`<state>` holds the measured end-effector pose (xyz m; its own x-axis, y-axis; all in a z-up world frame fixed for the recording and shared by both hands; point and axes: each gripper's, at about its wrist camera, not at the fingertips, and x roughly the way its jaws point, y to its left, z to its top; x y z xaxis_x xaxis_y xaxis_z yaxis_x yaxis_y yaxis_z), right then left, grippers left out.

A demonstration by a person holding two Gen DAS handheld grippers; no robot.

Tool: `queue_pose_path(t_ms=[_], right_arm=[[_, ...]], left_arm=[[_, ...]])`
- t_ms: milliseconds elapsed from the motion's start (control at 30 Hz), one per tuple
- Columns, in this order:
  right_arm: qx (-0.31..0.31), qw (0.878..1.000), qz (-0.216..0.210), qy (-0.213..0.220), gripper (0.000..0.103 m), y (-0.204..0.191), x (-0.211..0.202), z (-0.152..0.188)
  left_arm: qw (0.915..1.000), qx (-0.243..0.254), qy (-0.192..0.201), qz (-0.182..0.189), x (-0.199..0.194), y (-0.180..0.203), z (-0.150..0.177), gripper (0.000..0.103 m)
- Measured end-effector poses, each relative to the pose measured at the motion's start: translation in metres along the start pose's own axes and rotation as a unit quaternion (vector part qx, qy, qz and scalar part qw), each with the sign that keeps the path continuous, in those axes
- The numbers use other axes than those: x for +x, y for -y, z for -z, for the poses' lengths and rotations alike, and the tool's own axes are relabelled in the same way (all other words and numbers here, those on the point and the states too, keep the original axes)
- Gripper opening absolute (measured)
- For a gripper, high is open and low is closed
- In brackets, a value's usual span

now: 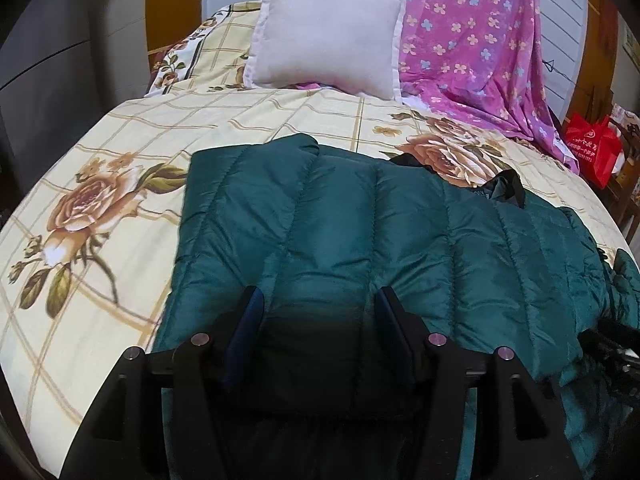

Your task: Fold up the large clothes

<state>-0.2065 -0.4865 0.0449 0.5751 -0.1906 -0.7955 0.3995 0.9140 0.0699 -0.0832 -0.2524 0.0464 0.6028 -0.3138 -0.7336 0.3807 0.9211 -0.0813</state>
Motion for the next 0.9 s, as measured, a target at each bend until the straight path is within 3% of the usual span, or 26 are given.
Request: queue_pose_path(t_ms=[167, 567, 900], right_arm=[[0.001, 1.000, 0.001, 0.027, 0.076, -0.001, -0.035, 0.006], [0.019, 0.998, -0.013, 0.050, 0.078, 0.000, -0.094, 0.027], [0.013, 0.997, -0.008, 0.074, 0.081, -0.008, -0.125, 0.044]], left_arm=[[0.9999, -0.007, 0.007, 0.008, -0.029, 0.001, 0.004, 0.040], [0.9990, 0.004, 0.029, 0.034, -0.095, 0.021, 0.022, 0.040], [0.9989, 0.012, 0.039, 0.022, -0.129, 0.024, 0.042, 0.040]])
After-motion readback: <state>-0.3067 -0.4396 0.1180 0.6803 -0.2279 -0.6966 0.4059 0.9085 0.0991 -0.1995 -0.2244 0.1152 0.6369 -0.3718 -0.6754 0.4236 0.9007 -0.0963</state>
